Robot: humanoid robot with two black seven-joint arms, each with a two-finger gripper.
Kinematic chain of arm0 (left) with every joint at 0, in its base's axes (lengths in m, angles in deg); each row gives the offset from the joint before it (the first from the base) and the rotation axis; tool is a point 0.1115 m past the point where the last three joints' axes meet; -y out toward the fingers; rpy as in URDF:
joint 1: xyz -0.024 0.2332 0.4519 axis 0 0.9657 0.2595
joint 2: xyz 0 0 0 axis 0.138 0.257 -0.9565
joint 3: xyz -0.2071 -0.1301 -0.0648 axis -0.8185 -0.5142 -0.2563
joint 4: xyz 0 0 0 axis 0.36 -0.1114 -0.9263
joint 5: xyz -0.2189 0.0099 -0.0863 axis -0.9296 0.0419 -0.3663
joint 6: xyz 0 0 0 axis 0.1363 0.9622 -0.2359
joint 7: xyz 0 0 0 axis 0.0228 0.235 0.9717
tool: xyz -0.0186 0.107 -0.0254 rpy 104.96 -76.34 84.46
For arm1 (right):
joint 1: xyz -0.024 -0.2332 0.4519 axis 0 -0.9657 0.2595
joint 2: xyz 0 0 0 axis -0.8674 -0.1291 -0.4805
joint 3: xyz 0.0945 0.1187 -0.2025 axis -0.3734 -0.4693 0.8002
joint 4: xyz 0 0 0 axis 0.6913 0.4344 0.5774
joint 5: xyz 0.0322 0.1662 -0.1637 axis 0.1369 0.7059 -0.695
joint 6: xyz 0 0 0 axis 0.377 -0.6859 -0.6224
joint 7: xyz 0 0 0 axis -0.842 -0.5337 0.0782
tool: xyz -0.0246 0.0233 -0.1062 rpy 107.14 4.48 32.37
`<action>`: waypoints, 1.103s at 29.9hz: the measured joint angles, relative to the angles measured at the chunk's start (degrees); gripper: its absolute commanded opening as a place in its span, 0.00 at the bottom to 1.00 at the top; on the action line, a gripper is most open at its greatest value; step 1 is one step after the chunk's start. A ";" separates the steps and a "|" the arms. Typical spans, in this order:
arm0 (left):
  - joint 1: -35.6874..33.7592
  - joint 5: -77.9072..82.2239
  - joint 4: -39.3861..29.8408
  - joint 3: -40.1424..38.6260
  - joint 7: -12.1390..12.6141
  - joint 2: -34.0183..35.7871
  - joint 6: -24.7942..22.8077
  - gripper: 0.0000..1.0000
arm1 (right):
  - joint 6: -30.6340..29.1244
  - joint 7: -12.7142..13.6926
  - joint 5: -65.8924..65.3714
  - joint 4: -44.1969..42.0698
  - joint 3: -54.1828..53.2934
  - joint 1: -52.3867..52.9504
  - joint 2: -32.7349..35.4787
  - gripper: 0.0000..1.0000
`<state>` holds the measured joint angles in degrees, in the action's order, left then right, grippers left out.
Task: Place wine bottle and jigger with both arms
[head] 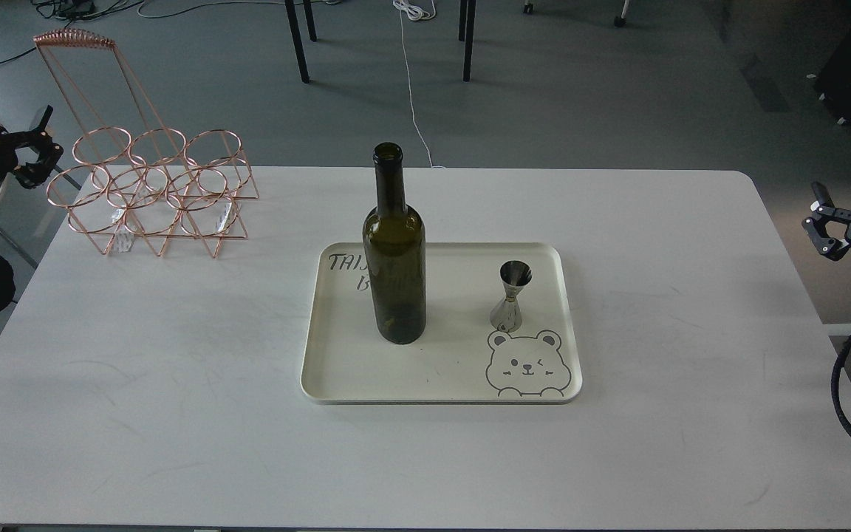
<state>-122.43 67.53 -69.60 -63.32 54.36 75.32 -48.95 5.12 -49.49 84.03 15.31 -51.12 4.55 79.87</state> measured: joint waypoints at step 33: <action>0.11 0.58 0.08 0.63 -0.15 -1.84 -0.12 0.98 | 34.71 0.00 -62.04 41.21 1.02 -4.43 15.36 0.99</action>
<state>-122.32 68.12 -69.52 -62.69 54.22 73.49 -49.07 39.83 -49.50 21.99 56.52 -50.10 0.12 95.23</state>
